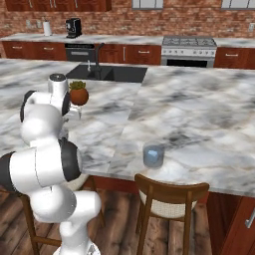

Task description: There are four ice cubes in the ice bowl. Place two ice cubes in each glass of water.

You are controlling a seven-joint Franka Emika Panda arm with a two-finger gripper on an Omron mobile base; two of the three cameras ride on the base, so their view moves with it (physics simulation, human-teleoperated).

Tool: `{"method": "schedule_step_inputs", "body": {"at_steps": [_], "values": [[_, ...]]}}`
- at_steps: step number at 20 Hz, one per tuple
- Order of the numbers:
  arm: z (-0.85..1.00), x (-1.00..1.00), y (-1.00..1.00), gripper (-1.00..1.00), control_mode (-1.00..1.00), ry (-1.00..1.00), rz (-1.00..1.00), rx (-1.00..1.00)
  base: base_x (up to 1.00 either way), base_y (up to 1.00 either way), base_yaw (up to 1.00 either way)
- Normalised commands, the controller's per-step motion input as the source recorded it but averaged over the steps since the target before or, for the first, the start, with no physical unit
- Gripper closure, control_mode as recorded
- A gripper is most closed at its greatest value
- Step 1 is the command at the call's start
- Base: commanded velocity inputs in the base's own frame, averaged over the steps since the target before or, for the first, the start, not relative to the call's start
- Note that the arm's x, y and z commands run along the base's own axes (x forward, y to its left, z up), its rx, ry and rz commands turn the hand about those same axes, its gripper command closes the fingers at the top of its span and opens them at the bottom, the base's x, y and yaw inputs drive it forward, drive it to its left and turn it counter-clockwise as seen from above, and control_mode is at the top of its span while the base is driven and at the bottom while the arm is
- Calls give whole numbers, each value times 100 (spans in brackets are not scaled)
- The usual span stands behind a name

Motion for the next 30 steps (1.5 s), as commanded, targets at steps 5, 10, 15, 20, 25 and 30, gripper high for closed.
{"method": "schedule_step_inputs", "body": {"at_steps": [5, 10, 15, 20, 25, 30], "values": [[-28, 0, 23, 100, -100, -1, 7, -1, 0, 0, 0], [-15, 16, 12, 100, -100, -8, 2, -4, 0, 0, 0], [-29, 14, 20, 100, -100, -1, 2, -6, 0, 0, 0], [-34, 11, 29, 100, -100, 0, 2, -7, 0, 0, 0], [-33, 18, 25, 100, -100, 0, 2, -6, 0, 0, 0], [-31, 21, 27, 100, -100, 0, 3, -6, 0, 0, 0]]}}
